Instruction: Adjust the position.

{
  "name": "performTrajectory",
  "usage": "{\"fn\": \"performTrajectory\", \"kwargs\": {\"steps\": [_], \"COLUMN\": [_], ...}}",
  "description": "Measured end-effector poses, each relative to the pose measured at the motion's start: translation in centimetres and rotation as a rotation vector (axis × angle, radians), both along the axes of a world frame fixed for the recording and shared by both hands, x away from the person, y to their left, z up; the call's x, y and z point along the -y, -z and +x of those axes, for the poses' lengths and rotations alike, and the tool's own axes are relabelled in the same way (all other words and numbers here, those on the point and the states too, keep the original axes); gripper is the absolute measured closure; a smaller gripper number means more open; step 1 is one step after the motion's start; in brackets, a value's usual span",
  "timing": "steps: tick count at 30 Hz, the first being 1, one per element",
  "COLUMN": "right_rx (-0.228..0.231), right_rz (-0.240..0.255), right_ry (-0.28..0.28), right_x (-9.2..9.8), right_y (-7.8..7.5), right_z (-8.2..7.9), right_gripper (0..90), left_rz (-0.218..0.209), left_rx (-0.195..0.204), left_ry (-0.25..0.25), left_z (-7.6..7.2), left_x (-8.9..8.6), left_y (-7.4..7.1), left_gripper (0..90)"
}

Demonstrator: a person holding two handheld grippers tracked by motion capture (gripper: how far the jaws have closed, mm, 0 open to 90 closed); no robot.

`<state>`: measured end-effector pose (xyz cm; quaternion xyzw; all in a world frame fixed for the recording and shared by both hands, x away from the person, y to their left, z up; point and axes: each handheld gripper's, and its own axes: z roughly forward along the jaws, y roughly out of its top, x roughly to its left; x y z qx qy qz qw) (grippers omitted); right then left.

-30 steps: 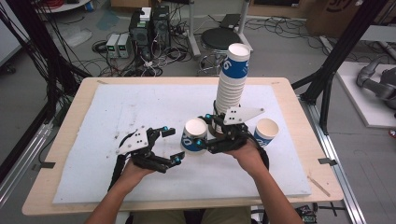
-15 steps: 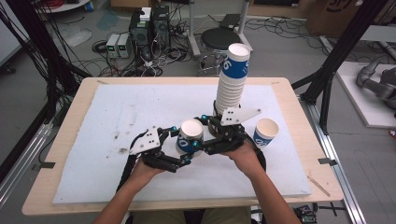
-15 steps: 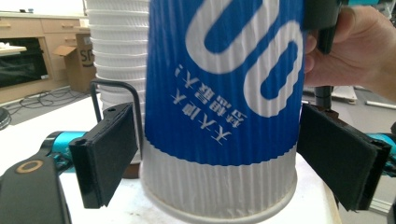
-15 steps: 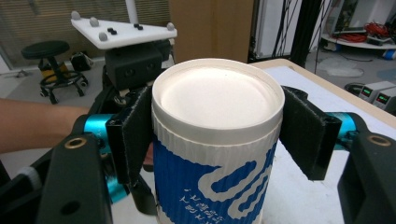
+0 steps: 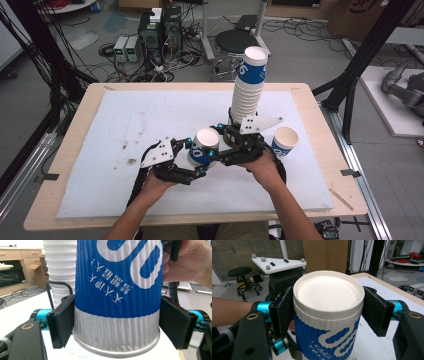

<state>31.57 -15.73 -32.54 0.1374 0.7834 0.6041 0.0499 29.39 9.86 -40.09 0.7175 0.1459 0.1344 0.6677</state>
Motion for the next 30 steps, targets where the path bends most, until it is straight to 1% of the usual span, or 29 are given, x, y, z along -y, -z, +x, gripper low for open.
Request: {"fn": "performTrajectory", "kwargs": {"steps": [7, 9, 10, 12, 13, 14, 19, 21, 24, 26, 28, 29, 30], "right_rx": [-0.011, -0.010, 0.002, -0.004, 0.006, 0.006, 0.026, 0.032, 0.046, 0.047, 0.051, 0.057, 0.069], "right_rz": [-0.011, -0.009, -0.010, -0.013, -0.019, -0.022, -0.089, -0.108, -0.145, -0.168, -0.197, -0.209, -0.221], "right_ry": [0.000, 0.005, 0.018, 0.019, 0.020, 0.015, -0.019, -0.031, -0.051, -0.064, -0.078, -0.084, -0.089], "right_x": [0.0, 0.0, 0.0, 0.1, 0.1, 0.1, 0.3, 0.4, 0.6, 0.6, 0.7, 0.7, 0.6], "right_y": [0.0, 0.0, -0.1, -0.3, -0.5, -0.6, -1.4, -1.6, -1.8, -1.8, -1.7, -1.6, -1.6], "right_z": [0.0, 0.0, -0.1, -0.1, 0.0, -0.1, 0.0, 0.0, 0.0, 0.1, 0.0, 0.1, 0.1], "right_gripper": [30.2, 28.3, 26.0, 22.3, 22.0, 22.0, 21.1, 21.0, 20.4, 20.3, 20.3, 20.3, 20.3], "left_rz": [0.033, 0.054, 0.064, 0.086, 0.096, 0.107, 0.163, 0.189, 0.240, 0.283, 0.325, 0.332, 0.349], "left_rx": [-0.007, -0.010, -0.014, -0.023, -0.026, -0.028, -0.037, -0.047, -0.068, -0.068, -0.071, -0.078, -0.080], "left_ry": [0.001, -0.004, 0.000, 0.004, 0.008, 0.011, 0.034, 0.043, 0.064, 0.078, 0.104, 0.115, 0.124], "left_z": [-0.1, -0.1, -0.1, -0.1, -0.1, -0.1, 0.2, 0.4, 0.6, 0.6, 0.7, 0.6, 0.6], "left_x": [-0.1, -0.2, -0.2, -0.3, -0.4, -0.5, -1.2, -1.4, -1.8, -1.9, -2.0, -2.0, -1.9], "left_y": [-0.3, -0.5, -0.6, -0.7, -0.8, -0.9, -1.7, -2.1, -2.6, -2.9, -3.2, -3.3, -3.4], "left_gripper": [24.2, 24.4, 24.4, 24.7, 24.7, 24.7, 24.9, 24.9, 25.0, 24.9, 24.9, 24.9, 24.9]}}
